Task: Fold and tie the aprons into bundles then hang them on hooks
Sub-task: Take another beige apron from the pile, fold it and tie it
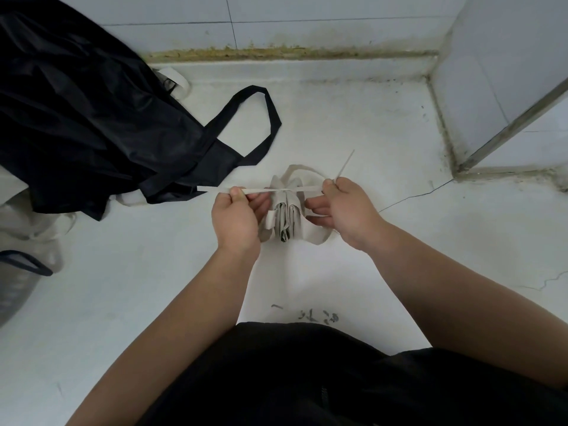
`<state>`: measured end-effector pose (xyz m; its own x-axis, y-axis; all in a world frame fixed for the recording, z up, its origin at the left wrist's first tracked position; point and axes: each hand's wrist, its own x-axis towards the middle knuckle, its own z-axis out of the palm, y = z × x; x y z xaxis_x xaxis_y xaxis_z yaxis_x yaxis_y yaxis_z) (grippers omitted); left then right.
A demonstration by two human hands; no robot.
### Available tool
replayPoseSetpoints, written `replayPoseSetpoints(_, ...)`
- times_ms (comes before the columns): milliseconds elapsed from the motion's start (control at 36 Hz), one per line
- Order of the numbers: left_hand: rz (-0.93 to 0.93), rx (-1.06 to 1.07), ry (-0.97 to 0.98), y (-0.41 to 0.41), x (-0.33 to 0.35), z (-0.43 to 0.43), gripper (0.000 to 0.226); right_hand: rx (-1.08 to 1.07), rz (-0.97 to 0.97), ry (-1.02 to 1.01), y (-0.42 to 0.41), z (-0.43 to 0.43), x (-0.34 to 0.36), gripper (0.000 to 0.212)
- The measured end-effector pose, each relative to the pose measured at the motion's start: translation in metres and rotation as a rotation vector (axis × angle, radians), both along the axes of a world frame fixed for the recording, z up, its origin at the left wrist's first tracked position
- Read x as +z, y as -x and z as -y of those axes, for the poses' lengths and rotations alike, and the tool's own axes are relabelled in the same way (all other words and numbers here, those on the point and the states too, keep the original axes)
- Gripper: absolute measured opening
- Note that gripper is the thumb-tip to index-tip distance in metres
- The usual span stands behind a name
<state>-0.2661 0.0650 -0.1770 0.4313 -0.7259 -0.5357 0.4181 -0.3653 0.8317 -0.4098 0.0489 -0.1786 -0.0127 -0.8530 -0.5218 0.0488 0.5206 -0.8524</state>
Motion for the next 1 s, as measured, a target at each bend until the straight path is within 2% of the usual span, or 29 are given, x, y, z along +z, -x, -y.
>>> replayPoseSetpoints(111, -0.242, -0.028, 0.046, -0.004, 0.007, 0.003, 0.025, -0.030, 0.048, 0.005, -0.001, 0.007, 0.007, 0.023)
replayPoseSetpoints(167, -0.274, -0.055, 0.083, -0.004, 0.010, 0.005, 0.025, -0.027, 0.093, -0.006, -0.003, 0.009, 0.011, 0.029)
replayPoseSetpoints(333, -0.046, -0.207, 0.022, 0.008, 0.015, 0.000, 0.027, 0.093, 0.038, -0.025, -0.010, 0.002, 0.008, 0.037)
replayPoseSetpoints(444, 0.070, -0.283, 0.126, 0.012, 0.011, -0.006, 0.029, 0.123, 0.016, -0.023, -0.009, 0.001, 0.000, 0.032)
replayPoseSetpoints(528, 0.173, -0.422, 0.189, 0.010, 0.008, -0.012, 0.024, 0.096, -0.117, 0.019, -0.004, 0.004, -0.004, 0.036)
replayPoseSetpoints(694, 0.324, -0.481, 0.215, 0.006, 0.008, -0.011, 0.024, 0.227, -0.460, 0.246, -0.007, 0.000, 0.000, 0.026)
replayPoseSetpoints(833, 0.336, -0.556, 0.147, 0.000, 0.016, 0.001, 0.004, 0.301, -0.523, 0.550, -0.005, -0.008, 0.006, 0.023)
replayPoseSetpoints(917, 0.368, -0.638, 0.131, -0.003, 0.020, 0.005, 0.013, 0.455, -0.646, 0.708, -0.002, -0.008, 0.006, 0.023)
replayPoseSetpoints(1000, 0.390, -0.735, 0.108, -0.003, 0.026, 0.008, 0.018, 0.457, -0.722, 0.774, 0.004, -0.006, 0.004, 0.019)
